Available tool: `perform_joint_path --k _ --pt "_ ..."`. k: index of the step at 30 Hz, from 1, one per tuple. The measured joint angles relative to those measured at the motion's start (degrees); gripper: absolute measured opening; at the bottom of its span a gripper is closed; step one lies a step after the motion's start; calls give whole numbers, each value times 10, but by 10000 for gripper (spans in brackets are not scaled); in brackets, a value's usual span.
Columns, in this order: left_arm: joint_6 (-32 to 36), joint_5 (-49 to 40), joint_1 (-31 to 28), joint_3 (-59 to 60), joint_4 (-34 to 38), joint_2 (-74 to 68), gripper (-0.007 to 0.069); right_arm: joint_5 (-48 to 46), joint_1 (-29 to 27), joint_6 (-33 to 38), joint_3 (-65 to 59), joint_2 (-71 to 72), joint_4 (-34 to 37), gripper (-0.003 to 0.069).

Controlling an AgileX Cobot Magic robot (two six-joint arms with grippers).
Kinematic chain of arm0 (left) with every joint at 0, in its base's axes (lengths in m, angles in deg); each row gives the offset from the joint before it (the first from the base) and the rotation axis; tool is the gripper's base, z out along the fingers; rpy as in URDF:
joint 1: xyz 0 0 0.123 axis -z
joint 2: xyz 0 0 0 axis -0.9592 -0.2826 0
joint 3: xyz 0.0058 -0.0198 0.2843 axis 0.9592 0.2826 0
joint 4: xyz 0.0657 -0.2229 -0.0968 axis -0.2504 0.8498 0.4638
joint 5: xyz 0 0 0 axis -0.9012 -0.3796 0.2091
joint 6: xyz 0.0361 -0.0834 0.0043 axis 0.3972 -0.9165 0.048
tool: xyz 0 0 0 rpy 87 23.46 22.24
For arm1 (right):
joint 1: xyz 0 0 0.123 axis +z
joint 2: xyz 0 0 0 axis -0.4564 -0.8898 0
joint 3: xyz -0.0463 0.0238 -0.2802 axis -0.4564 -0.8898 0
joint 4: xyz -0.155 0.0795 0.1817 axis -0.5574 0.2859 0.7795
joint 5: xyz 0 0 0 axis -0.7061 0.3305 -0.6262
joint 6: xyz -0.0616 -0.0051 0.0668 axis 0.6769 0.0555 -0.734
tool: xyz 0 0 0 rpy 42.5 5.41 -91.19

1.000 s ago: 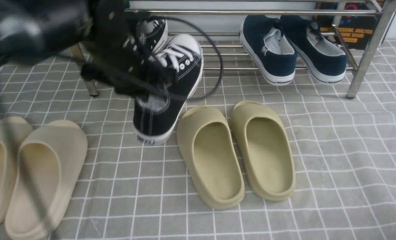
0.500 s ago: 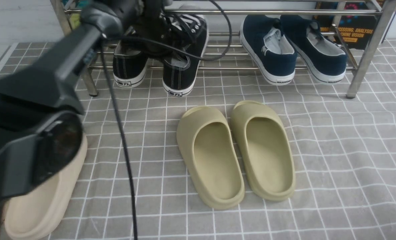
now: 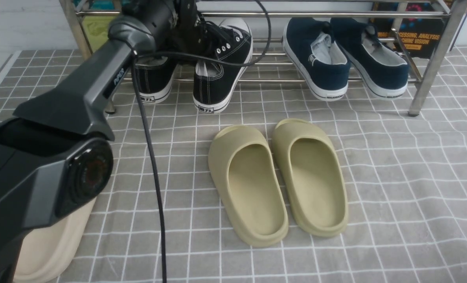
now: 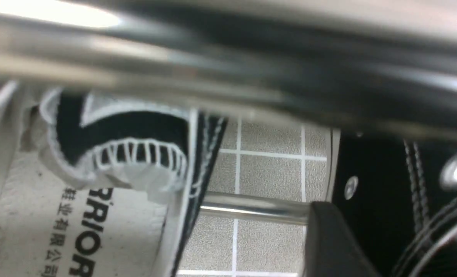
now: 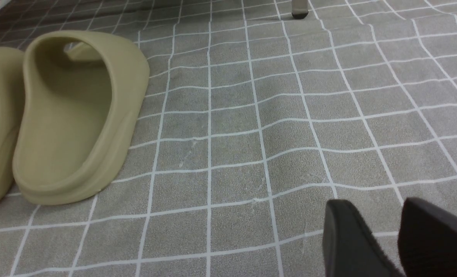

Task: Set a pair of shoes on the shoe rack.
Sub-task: Use the left arm to put a shoe into the shoe rack

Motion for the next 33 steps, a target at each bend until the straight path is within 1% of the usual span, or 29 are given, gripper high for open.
perform_joint_path --k 1,4,9,12,14,15,16,19,21,26,28,29,31,33 --pt "-3 -2 0 0 -1 0 311 0 0 0 0 0 0 239" --pt "-6 -20 0 -4 -2 3 342 0 0 0 0 0 0 239" --pt "14 -67 0 -4 -1 32 328 0 0 0 0 0 0 239" --pt "60 -115 0 -7 -1 77 260 0 0 0 0 0 0 239" --pt "90 -151 0 -9 -1 107 190 0 0 0 0 0 0 239" --pt "92 -154 0 -9 -1 109 183 0 0 0 0 0 0 239" --pt "110 -175 0 -9 -1 125 132 0 0 0 0 0 0 239" --pt "145 -188 0 8 -1 149 20 0 0 0 0 0 0 239" --pt "152 -188 -1 36 -1 162 -13 0 0 0 0 0 0 239" --pt "158 -187 -5 163 29 195 -13 0 0 0 0 0 0 239" --pt "158 -179 -5 192 36 197 -13 0 0 0 0 0 0 239" --pt "158 -163 -5 229 50 198 -13 0 0 0 0 0 0 239" --pt "159 -151 -5 250 61 198 -13 0 0 0 0 0 0 239" --pt "167 -113 -5 296 97 198 -13 0 0 0 0 0 0 239"
